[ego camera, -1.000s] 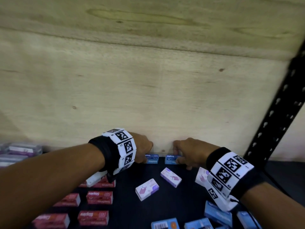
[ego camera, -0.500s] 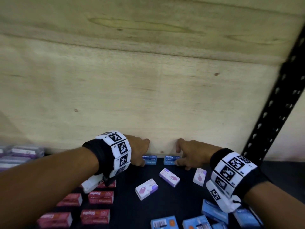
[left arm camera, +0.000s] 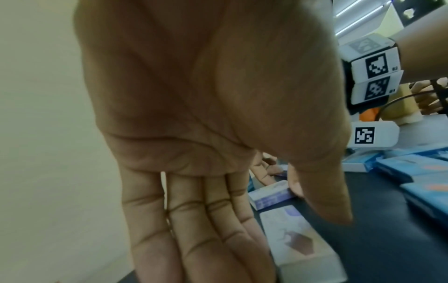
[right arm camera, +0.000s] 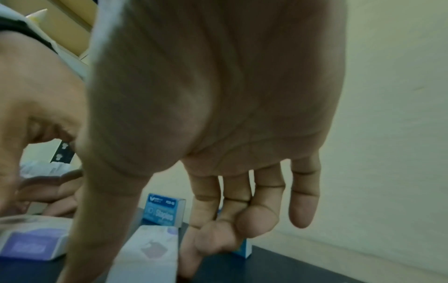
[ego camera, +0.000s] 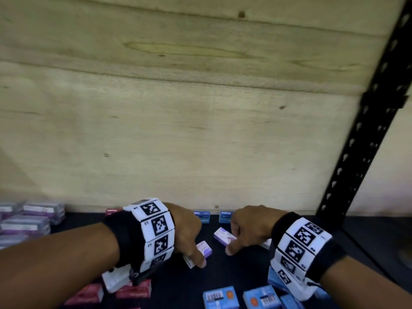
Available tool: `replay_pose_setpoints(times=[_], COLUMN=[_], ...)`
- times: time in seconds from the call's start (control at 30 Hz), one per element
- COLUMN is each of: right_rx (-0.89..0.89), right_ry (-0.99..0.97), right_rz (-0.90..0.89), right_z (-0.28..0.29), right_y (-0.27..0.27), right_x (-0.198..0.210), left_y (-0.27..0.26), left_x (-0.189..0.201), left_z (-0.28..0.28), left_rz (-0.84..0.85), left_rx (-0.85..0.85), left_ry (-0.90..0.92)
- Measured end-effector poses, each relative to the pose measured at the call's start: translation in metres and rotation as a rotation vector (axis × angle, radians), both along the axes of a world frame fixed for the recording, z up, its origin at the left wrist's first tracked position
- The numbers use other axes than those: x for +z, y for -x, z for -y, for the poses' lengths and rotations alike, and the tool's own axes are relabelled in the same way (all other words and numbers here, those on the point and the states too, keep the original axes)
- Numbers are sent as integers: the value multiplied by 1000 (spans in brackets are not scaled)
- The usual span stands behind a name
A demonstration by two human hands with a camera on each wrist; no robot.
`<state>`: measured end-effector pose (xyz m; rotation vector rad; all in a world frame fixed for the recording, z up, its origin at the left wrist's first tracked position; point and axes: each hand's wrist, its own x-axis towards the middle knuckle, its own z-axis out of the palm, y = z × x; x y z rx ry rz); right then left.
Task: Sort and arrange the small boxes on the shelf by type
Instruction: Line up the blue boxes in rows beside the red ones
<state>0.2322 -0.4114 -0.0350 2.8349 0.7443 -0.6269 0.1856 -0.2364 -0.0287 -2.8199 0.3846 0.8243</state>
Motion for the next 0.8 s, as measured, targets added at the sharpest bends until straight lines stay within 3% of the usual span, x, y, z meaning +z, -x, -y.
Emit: replay_pose_setpoints(times=[0.2,0.4,0.57,0.8], right_rx=[1,-235,-416,-501], right_ry=[-98,-3,63,-25], right_rz=[48,164,191,144], right_z=[23,101,157,178], right_y=[-6,-27,-42,-50], right_x=[13,30,17,11], left_y=[0,-3,-22,-66], left_x=[-4,14,24,20], left_z=[5,28,61,108], left_rz=[60,125,252,379], left_rx=[-58,-141,-173,-185], left_ry=[-42,-16,52,115])
